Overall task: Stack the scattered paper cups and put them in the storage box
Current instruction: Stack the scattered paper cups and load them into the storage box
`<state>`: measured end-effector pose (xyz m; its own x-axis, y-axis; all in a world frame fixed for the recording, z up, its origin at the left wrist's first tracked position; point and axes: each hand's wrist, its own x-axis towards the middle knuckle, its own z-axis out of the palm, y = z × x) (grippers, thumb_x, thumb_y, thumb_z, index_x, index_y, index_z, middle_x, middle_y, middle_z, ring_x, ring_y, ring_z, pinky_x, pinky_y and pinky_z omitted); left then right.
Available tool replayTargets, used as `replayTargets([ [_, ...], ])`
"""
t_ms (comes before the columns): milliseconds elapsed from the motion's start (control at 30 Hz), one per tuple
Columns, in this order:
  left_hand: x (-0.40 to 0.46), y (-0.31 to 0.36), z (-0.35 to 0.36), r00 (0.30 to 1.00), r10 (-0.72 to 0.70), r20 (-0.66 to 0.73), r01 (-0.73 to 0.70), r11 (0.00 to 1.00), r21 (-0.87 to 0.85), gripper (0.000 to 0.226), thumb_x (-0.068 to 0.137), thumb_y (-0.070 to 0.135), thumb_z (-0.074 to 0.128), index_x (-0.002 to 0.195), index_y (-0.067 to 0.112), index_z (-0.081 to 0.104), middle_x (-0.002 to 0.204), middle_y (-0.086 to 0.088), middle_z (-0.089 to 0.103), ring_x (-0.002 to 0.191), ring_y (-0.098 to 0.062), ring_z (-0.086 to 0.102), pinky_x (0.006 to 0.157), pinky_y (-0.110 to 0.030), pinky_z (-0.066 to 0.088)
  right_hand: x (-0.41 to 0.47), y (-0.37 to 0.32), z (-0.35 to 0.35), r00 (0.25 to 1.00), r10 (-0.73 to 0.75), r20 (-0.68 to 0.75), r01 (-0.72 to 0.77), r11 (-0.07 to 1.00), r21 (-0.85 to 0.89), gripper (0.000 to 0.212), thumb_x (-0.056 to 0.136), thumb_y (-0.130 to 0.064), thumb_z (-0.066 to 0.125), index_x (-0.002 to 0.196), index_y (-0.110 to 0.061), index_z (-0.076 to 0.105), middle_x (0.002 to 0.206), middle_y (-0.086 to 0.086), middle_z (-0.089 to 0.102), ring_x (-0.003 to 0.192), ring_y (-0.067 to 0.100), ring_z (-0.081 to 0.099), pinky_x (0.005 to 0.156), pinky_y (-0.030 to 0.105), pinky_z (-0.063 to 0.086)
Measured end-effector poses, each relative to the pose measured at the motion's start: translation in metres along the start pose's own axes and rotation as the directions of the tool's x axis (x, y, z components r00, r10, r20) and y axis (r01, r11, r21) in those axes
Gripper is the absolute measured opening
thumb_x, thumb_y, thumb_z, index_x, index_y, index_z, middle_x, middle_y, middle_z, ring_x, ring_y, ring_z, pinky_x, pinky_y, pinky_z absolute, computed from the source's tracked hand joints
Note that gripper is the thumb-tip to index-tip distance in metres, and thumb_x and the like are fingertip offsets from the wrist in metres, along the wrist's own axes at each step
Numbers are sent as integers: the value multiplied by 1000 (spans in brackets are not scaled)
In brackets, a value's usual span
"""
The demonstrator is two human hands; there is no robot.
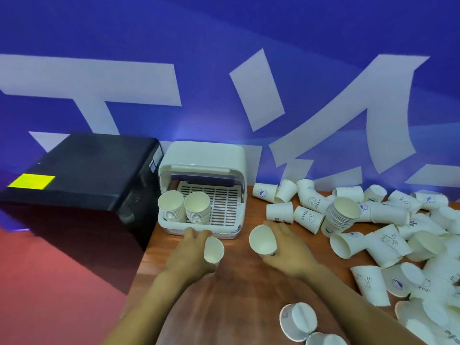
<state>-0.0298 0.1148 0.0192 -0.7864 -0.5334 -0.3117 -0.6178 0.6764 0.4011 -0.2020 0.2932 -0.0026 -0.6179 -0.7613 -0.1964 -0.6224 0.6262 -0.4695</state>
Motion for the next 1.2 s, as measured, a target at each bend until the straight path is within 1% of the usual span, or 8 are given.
replayTargets([
  [167, 6, -40, -35, 997, 49, -54, -49, 999, -2, 72, 73, 38, 72, 135, 28, 36, 127, -2, 33, 114, -24, 48, 86, -33, 49, 20, -54, 11, 1000, -23, -3, 24, 997, 70, 77, 68, -52, 66, 136, -33, 36, 132, -10, 45, 118, 13, 49, 91, 30, 46],
  [333, 16, -78, -66, 990, 92, -105, -94, 995, -14, 72, 72, 40, 71, 134, 29, 36, 120, 0, 32, 107, -24, 51, 82, -36, 50, 35, -105, 26, 998, -4, -66, 12, 991, 135, 75, 70, -44, 71, 136, -31, 38, 130, -10, 44, 117, 12, 48, 92, 30, 46],
  [533, 29, -102, -80, 986, 165, -24, -164, 986, 30, 70, 72, 39, 71, 132, 29, 36, 120, 0, 33, 105, -23, 50, 80, -36, 51, 37, -141, 45, 994, 82, -65, -69, 981, 181, 72, 70, -39, 75, 131, -29, 38, 129, -10, 42, 114, 11, 49, 90, 28, 45],
  [633, 35, -103, -85, 983, 180, -37, -181, 984, -6, 70, 74, 43, 69, 133, 29, 35, 126, 0, 35, 110, -23, 49, 84, -37, 50, 42, -147, 38, 992, 94, -83, -78, 981, 178, 69, 70, -41, 75, 128, -30, 39, 126, -11, 43, 111, 10, 50, 89, 30, 47],
  [733, 43, -102, -94, 983, 176, -57, -178, 984, -25, 71, 76, 43, 68, 137, 30, 32, 130, 2, 36, 116, -23, 46, 87, -36, 48, 49, -148, 24, 988, 110, -107, -88, 978, 187, 67, 69, -43, 76, 124, -29, 41, 120, -13, 44, 107, 10, 51, 86, 28, 46],
  [867, 53, -102, -107, 980, 170, -104, -175, 983, -48, 71, 75, 42, 67, 136, 31, 33, 128, 2, 37, 113, -22, 48, 85, -35, 48, 61, -147, 17, 984, 126, -127, -99, 975, 198, 66, 66, -47, 77, 118, -28, 42, 118, -11, 47, 101, 8, 52, 84, 29, 48],
  [1033, 63, -101, -120, 969, 106, -224, -128, 988, -85, 67, 74, 47, 68, 131, 33, 35, 122, 4, 39, 106, -20, 52, 75, -30, 45, 79, -157, 15, 967, 140, -213, -84, 965, 250, 70, 62, -55, 78, 114, -31, 38, 114, -13, 48, 100, 10, 54, 82, 35, 51],
  [1200, 72, -102, -122, 945, 70, -321, -110, 988, -108, 68, 75, 53, 69, 130, 34, 34, 120, 5, 39, 107, -19, 52, 76, -32, 48, 96, -169, 14, 955, 112, -274, -41, 967, 253, 75, 66, -52, 78, 122, -30, 32, 122, -12, 42, 107, 12, 51, 83, 36, 50],
])
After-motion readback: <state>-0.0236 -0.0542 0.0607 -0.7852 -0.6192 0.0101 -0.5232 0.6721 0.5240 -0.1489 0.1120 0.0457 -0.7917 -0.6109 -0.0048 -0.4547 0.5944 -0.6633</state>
